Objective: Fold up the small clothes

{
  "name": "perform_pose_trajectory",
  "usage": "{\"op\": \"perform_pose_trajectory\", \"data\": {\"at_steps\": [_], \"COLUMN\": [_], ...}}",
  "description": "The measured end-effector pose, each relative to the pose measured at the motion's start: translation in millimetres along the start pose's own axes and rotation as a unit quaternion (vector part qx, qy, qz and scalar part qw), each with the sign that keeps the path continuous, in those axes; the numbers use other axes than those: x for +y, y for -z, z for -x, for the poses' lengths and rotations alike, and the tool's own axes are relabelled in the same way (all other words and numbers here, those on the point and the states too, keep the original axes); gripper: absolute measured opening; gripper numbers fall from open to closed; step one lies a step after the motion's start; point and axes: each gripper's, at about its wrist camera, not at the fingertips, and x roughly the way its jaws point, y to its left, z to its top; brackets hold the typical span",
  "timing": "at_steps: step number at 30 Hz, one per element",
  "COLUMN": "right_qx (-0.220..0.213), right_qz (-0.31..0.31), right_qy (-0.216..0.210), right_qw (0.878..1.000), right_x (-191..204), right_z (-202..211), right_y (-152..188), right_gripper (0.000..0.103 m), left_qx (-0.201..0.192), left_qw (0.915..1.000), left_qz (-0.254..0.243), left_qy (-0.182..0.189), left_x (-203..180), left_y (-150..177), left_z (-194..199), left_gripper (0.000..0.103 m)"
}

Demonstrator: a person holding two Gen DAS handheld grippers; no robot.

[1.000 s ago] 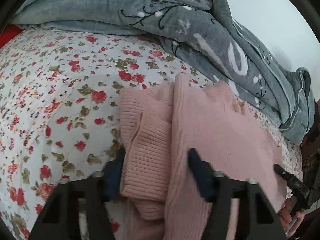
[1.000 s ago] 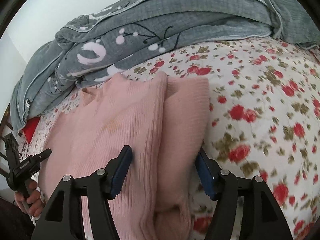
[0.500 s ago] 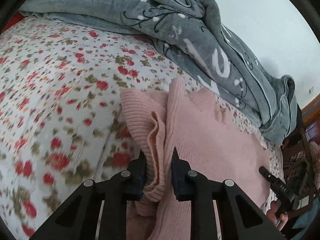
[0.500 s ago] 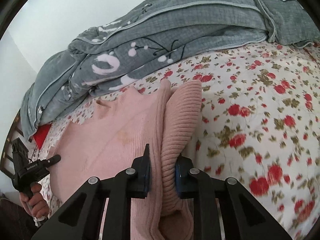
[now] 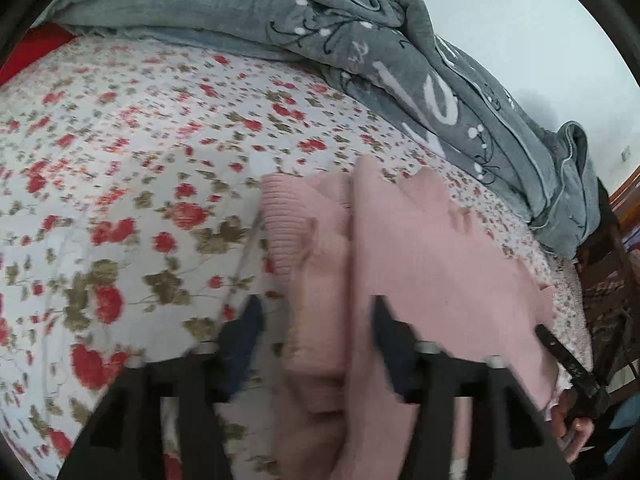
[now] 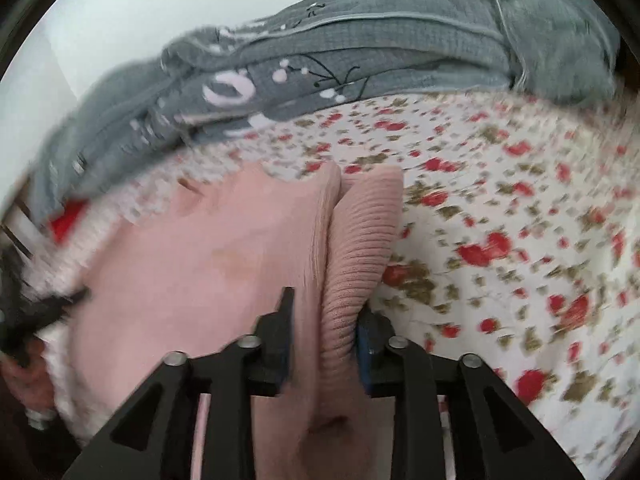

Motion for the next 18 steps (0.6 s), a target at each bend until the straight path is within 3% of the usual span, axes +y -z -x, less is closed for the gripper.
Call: {"op": "perform_pose_trajectory", "data": {"at_steps": [8,12,16,18], "right_qx": [-0.084,-0.101,-0.101,-0.082], "right_qz": [0.05,0.052,0.055,0.054], "right_qy": [0.094,0.069,0.013,-0.03], "right_qw": [0.991,0.991,0.993,0.995], "right_x": [39,69,100,114], "right_z": [47,61,52,36], "right_y": [22,28,36,44], "right_gripper": [0.039,0.041,0.043,0.045], "left_qx": [0.006,0.007,0.008,0.012], "left_qw": [0.9996,0.9996,0.9989,0.998], "left_qz": [-0.005,0.004,0.023,0.036], "left_qy": [0.026,0.027,0.04,0.051], "left_x": [6,0,-1,1], "left_y": [4,-2,-4,-3], "left_z": [-14,-26,-30,-30], "left_gripper": [0.065,0.063,0.042,0.037]}}
